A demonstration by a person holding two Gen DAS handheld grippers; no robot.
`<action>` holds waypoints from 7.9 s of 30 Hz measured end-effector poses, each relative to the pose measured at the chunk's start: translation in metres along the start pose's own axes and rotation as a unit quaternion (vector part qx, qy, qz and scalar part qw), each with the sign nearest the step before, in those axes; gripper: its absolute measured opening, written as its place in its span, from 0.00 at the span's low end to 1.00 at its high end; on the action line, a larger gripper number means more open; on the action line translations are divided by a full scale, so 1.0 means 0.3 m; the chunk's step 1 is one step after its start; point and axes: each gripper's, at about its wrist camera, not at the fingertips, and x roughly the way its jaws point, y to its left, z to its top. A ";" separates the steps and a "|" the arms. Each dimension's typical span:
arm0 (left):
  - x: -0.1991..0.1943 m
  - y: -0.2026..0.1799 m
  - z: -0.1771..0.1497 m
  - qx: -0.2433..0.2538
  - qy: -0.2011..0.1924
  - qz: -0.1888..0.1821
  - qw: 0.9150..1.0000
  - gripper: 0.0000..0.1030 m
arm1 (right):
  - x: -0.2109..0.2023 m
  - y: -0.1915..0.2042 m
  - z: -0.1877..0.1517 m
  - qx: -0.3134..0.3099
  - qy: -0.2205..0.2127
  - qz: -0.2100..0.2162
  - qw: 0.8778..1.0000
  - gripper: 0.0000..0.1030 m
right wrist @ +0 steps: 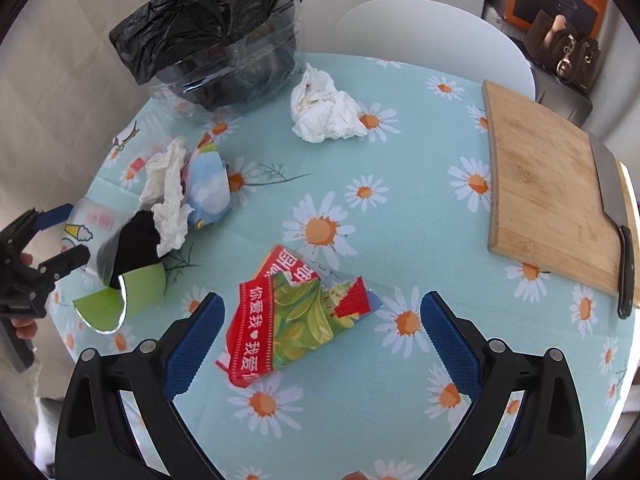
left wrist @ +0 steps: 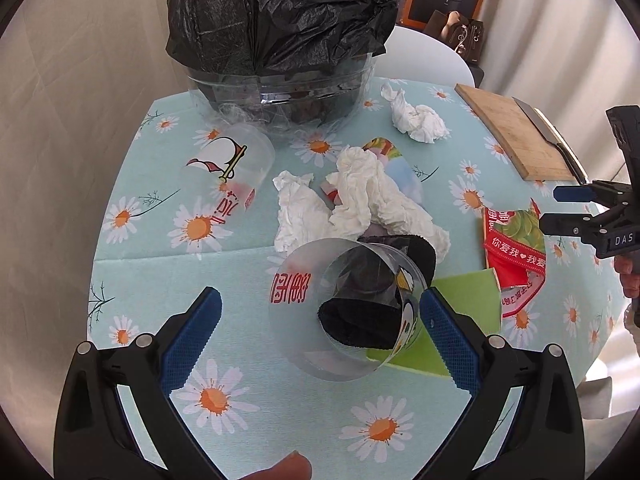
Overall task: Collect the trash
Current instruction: 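Grasp the red snack wrapper with right tool while left tool grasps clear penguin cup, then carry the snack wrapper and clear cup over the black bin, then open both tools to drop the wrapper and clear cup into bin, then move both tools back toward the black bundle and green piece, then grasp the second green cup piece with the right tool, then grasp the black wrapped bundle with the left tool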
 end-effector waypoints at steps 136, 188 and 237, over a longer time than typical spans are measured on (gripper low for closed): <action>-0.141 0.182 0.467 -0.022 -0.117 0.034 0.992 0.94 | -0.230 0.088 0.720 -0.037 -0.151 0.097 0.983 0.89; -0.212 0.091 -0.375 -0.116 0.009 0.086 0.989 0.94 | 0.104 0.454 -0.172 -0.245 0.083 0.132 0.957 0.89; 0.181 -0.165 0.006 0.129 0.102 -0.102 0.981 0.76 | 0.040 -0.054 -0.062 -0.030 0.056 0.173 0.983 0.62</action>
